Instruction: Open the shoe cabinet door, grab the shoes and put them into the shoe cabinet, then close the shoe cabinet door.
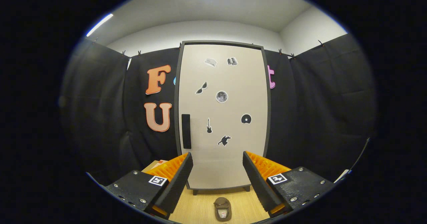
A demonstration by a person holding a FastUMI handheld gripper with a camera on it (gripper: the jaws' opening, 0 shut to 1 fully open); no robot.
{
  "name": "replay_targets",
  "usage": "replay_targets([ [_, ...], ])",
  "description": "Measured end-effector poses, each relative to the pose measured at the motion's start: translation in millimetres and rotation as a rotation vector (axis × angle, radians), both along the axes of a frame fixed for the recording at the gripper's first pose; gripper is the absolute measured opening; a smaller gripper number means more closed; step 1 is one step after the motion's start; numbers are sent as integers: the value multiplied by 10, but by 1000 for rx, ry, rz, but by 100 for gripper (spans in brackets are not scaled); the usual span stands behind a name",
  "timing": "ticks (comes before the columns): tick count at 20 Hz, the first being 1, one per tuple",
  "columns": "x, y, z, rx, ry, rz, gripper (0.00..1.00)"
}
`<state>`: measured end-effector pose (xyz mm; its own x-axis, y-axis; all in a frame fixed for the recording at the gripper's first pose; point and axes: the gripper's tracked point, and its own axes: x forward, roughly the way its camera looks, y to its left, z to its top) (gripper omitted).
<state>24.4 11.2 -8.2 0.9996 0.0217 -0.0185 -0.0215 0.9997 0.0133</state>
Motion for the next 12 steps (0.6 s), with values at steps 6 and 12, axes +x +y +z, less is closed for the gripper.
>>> replay_targets([
  [6, 157, 194, -33, 8, 10, 30, 94],
  [12, 504, 540, -53, 15, 10, 81, 94],
])
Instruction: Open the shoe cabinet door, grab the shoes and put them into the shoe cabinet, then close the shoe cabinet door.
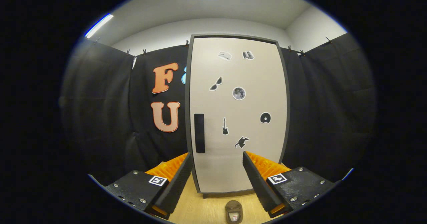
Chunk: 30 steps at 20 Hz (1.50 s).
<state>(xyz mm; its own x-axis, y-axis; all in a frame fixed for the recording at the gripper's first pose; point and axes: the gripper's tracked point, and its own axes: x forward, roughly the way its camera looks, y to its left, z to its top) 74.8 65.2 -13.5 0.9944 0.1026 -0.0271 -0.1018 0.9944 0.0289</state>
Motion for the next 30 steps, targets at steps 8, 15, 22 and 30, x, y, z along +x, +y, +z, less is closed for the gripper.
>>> replay_targets([
  [8, 706, 377, -107, 14, 8, 20, 94],
  [15, 1249, 596, -168, 7, 19, 50, 94],
  [22, 1599, 705, -194, 4, 13, 49, 92],
  [30, 1730, 681, -265, 15, 24, 22, 37],
])
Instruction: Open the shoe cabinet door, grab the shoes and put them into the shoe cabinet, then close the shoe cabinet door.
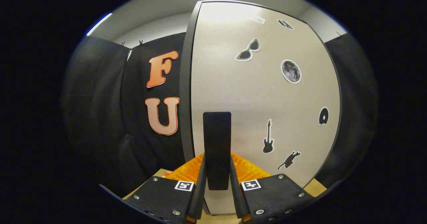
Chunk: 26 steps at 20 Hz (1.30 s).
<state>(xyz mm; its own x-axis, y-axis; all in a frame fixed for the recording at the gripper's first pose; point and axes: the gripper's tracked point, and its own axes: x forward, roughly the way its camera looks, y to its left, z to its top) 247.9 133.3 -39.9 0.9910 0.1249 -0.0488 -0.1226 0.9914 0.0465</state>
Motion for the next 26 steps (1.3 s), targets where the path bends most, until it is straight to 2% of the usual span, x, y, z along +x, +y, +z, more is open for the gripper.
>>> replay_targets([
  [9, -186, -81, 17, 17, 2, 7, 28],
  [26, -761, -554, -8, 75, 2, -35, 25],
])
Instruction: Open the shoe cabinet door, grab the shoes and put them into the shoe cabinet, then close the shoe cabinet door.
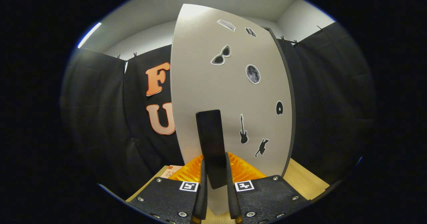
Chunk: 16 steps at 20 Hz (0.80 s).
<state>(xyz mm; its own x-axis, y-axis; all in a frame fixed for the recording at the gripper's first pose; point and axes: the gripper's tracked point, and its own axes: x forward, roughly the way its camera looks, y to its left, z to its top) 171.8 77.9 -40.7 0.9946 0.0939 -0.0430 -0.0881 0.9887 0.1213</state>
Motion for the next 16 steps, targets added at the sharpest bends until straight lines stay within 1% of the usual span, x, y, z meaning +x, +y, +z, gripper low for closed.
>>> replay_targets([
  [4, -123, -172, -10, 13, 6, -16, 25],
  [8, -250, -368, -8, 15, 1, -57, 25],
  [9, -269, -417, -8, 14, -3, -65, 22],
  [11, -274, -449, -21, 20, -3, -73, 21],
  [16, -368, -719, -23, 51, -10, -111, 20],
])
